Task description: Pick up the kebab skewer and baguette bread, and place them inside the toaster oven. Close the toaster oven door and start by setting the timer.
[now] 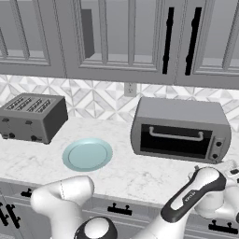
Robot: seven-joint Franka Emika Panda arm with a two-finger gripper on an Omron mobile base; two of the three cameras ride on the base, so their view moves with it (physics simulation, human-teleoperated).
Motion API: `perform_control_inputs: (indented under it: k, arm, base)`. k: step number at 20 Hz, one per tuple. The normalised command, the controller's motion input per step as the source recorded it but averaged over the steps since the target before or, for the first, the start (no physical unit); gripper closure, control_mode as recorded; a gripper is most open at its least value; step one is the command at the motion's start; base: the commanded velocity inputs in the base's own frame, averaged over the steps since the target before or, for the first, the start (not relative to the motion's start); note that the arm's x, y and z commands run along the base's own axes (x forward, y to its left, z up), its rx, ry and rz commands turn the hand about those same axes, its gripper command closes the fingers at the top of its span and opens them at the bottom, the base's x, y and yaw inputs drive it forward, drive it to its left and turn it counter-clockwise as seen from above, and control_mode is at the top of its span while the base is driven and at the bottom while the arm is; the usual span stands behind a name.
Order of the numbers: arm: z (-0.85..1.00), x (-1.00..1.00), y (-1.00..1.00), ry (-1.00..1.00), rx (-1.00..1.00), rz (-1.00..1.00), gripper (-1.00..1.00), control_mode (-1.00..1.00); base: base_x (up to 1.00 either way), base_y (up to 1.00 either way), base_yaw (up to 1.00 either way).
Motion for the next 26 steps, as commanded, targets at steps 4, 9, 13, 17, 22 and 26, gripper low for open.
perform_control_inputs:
  k: [4, 9, 13, 17, 22, 26]
  arm:
    - [-0.18, 0.35, 0.00, -0.06, 0.09, 0.00, -1.00, -1.00]
    - [-0.24, 0.43, 0.00, -0.05, 0.04, 0.00, -1.00, -1.00]
    - [-0.03, 0.44, -0.04, 0.00, 0.00, 0.00, -1.00, -1.00]
    - [0.00, 0.39, -0.12, 0.00, 0.00, -0.03, -1.00, -1.00]
    - [-0.08, 0.19, -0.15, 0.00, 0.00, -0.07, -1.00, -1.00]
    - [-0.23, 0.12, -0.28, 0.00, 0.04, -0.12, -1.00, -1.00]
  base:
    - [0.00, 0.00, 0.00]
    - [0.00, 0.00, 0.00]
    - [0.00, 0.00, 0.00]
    - [0.00, 0.00, 0.00]
    - [0.00, 0.00, 0.00]
    - [0.00, 0.00, 0.00]
